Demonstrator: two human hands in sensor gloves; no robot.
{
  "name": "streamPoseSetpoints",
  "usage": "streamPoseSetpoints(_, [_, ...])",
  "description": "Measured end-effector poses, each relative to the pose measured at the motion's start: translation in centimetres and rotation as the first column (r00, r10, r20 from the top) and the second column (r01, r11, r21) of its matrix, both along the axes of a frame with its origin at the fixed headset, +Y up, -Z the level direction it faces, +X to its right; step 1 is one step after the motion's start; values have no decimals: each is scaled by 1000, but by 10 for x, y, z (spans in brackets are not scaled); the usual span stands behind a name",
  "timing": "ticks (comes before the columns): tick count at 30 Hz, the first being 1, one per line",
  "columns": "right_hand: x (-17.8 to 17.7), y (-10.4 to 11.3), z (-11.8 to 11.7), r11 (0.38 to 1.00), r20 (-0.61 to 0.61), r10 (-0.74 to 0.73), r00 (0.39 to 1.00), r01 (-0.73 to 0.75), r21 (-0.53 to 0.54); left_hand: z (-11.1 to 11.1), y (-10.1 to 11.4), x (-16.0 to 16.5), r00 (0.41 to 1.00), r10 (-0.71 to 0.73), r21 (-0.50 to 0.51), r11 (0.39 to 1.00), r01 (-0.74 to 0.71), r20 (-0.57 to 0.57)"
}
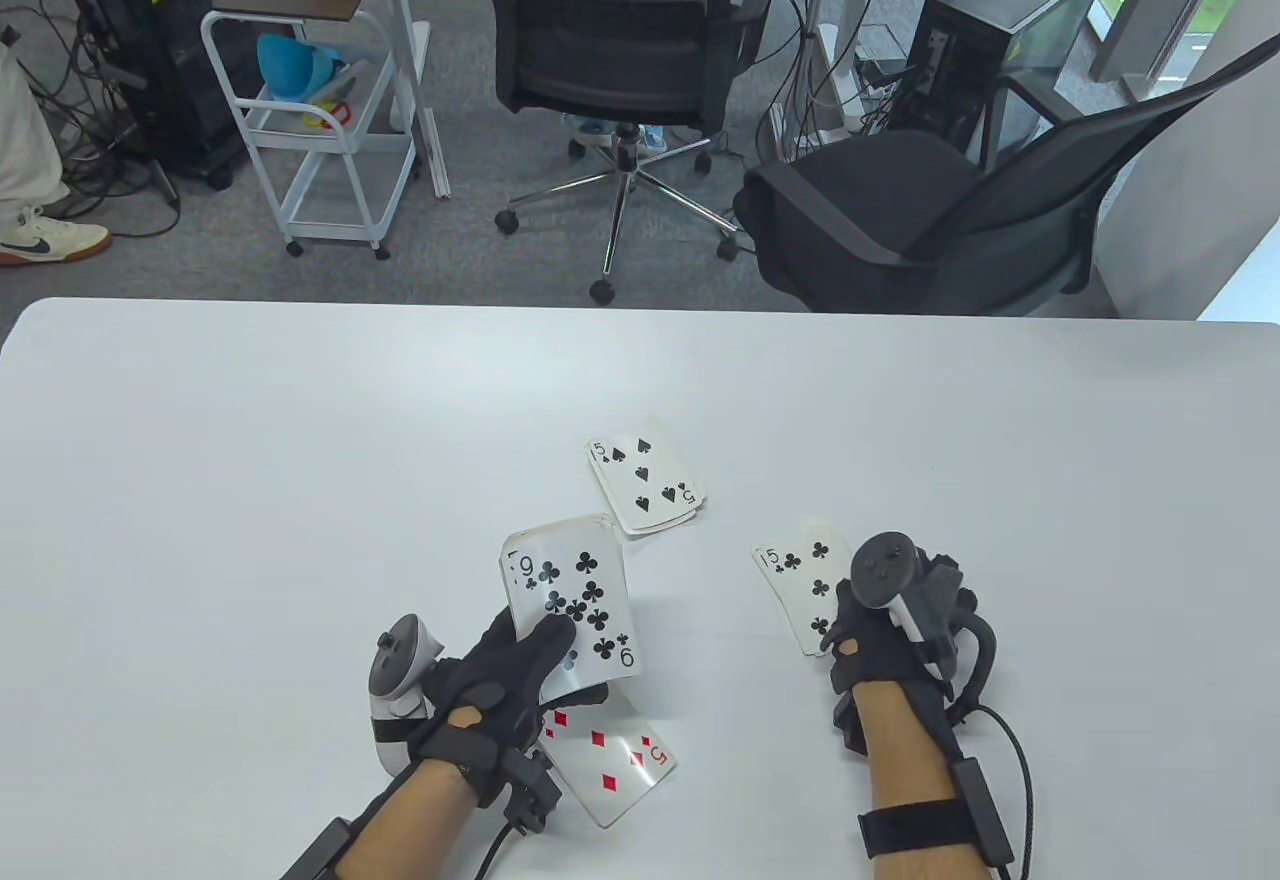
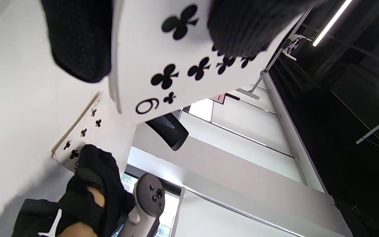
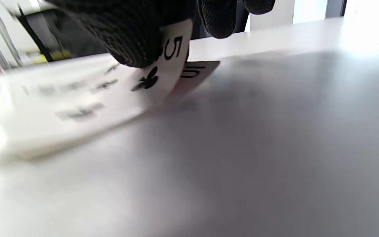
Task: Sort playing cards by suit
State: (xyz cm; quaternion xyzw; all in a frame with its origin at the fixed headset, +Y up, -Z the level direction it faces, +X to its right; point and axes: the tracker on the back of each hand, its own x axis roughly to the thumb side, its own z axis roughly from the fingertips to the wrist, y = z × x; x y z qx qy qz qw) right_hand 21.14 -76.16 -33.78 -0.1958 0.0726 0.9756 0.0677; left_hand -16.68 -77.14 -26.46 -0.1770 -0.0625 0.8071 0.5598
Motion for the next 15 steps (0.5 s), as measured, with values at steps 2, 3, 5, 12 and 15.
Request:
streamPoseSetpoints(2, [-5,-1,-1,999,21,34,999,-33,-4,1,1,0,1000,-4,6,1000,4,5])
streamPoseSetpoints(3, [-6,0,-1,999,29,40,999,-41,12,1,1,0,1000,-4,9,1000,4,5])
streamPoseSetpoints(5, [-10,3,0,996,20,77,997,-78,47,2,2,-1,1000,0,11,1000,0,3])
streamPoseSetpoints(12, [-32,17,12,981,-118,-20,993,42,187,0,2,0,1000,-4,10,1000,4,0])
streamPoseSetpoints(15, [-43,21,16,964,-197,-85,977,130,232,1,2,0,1000,-8,13,1000,8,3])
